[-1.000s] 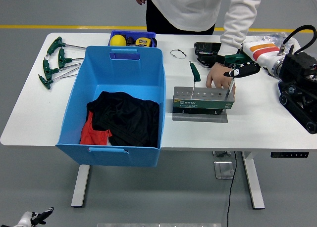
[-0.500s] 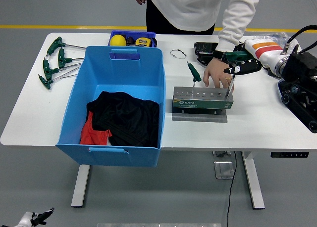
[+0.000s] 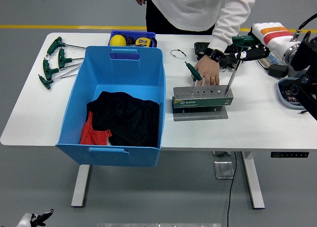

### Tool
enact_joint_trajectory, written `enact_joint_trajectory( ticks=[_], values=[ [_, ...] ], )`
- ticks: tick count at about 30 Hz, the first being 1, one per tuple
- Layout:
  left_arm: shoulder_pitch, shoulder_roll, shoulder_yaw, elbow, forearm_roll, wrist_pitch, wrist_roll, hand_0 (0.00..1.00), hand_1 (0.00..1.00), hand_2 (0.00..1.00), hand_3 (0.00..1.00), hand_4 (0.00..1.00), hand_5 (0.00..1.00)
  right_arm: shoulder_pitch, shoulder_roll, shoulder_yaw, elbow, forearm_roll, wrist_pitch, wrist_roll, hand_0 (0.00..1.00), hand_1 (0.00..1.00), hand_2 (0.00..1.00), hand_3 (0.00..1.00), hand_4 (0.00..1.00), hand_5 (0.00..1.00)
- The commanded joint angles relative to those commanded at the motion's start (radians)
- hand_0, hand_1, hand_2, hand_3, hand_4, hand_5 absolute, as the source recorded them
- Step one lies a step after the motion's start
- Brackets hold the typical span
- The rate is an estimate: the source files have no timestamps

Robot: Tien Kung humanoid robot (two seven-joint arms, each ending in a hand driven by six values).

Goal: Lift tool from toolbox,place it in box,lift tool from toolbox,place it in box

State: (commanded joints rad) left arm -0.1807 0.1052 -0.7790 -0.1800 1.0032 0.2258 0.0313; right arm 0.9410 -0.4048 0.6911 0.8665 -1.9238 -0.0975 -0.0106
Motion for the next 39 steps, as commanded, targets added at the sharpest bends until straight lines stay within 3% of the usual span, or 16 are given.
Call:
enact_joint_trajectory(
  ticks=[12, 26, 33, 39],
  values=[
    [0.006, 0.002, -0.010, 0.000, 0.009, -0.003, 0.001, 0.652, 0.601, 0.660, 0.693, 0.734, 0.706, 0.000, -0.067, 0.032, 0.103, -0.012, 0.020, -0.003, 0.002, 0.002, 0.002, 0.002, 0.781, 0.705],
    [0.012, 0.007, -0.017, 0.000, 0.020, -0.010, 0.005, 0.647, 0.598, 0.661, 0.695, 0.735, 0.713, 0.004, -0.175, 0.122, 0.282, -0.013, 0.018, 0.000, 0.002, 0.002, 0.002, 0.002, 0.755, 0.676],
    [0.017, 0.002, -0.050, 0.000, 0.037, -0.004, 0.011, 0.652, 0.598, 0.663, 0.697, 0.734, 0.711, 0.013, -0.164, 0.155, 0.409, -0.011, 0.001, 0.004, 0.002, 0.002, 0.002, 0.002, 0.752, 0.670],
    [0.019, 0.002, -0.021, 0.000, 0.019, -0.008, 0.009, 0.651, 0.599, 0.663, 0.698, 0.735, 0.714, 0.017, -0.128, 0.158, 0.532, 0.017, 0.000, -0.003, 0.002, 0.002, 0.002, 0.002, 0.746, 0.662]
  ],
)
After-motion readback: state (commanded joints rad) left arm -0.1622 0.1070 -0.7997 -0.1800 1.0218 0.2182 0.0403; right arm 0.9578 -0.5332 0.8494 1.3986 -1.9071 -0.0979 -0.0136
